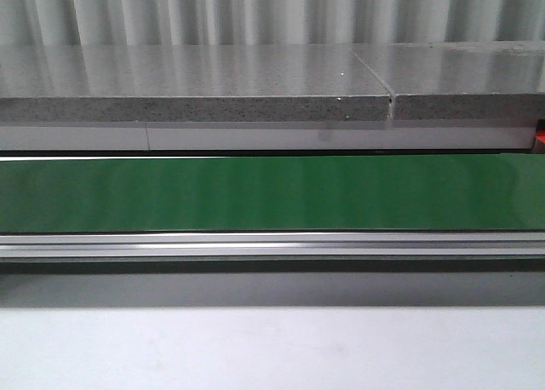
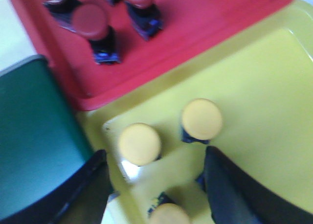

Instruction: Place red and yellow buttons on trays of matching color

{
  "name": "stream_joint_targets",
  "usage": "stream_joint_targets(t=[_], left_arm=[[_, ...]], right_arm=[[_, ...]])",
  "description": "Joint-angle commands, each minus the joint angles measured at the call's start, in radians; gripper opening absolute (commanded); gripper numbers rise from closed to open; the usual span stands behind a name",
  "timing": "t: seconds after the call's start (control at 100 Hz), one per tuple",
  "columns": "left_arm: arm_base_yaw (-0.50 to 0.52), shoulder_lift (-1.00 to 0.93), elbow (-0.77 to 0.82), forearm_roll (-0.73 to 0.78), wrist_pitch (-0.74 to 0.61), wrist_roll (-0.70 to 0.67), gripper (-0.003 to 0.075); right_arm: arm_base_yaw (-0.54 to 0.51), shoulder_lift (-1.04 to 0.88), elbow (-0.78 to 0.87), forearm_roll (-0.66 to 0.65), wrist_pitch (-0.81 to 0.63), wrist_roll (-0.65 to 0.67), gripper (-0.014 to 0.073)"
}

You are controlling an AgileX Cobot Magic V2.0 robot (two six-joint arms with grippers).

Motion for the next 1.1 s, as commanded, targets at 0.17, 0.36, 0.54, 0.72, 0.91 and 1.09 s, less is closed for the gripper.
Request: stream_joint_targets(t=[0.17,0.36,0.54,0.72,0.91,1.09], left_arm=[[-0.007,0.002,-0.028,-0.018,-0.080,-0.001,-0.0020],[-0.007,0.002,-0.028,-0.018,-0.080,-0.001,-0.0020],[-0.007,0.002,-0.028,-0.018,-0.080,-0.001,-0.0020],[-0.007,0.002,-0.028,-0.018,-0.080,-0.001,-0.0020],[-0.007,0.002,-0.028,-0.018,-0.080,-0.001,-0.0020],[-0.007,0.002,-0.028,-0.018,-0.080,-0.001,-0.0020]], right_arm=[[0.239,-0.147,-0.025,-0.001,-0.051,-0.041,0.0437],[0.359,-0.245,-0.022,-0.001,-0.051,-0.061,0.0437],[0.405,-0.357,-0.016,-0.002,-0.048,-0.075,0.0434],[0.448,-0.489,0.066,-0.002,-0.079,-0.095,0.0387],[0.459,-0.606,0.174,-0.002,-0.083,-0.095,0.0128],[0.459,-0.657,0.233,-0.002,-0.087,-0.095,-0.0067]])
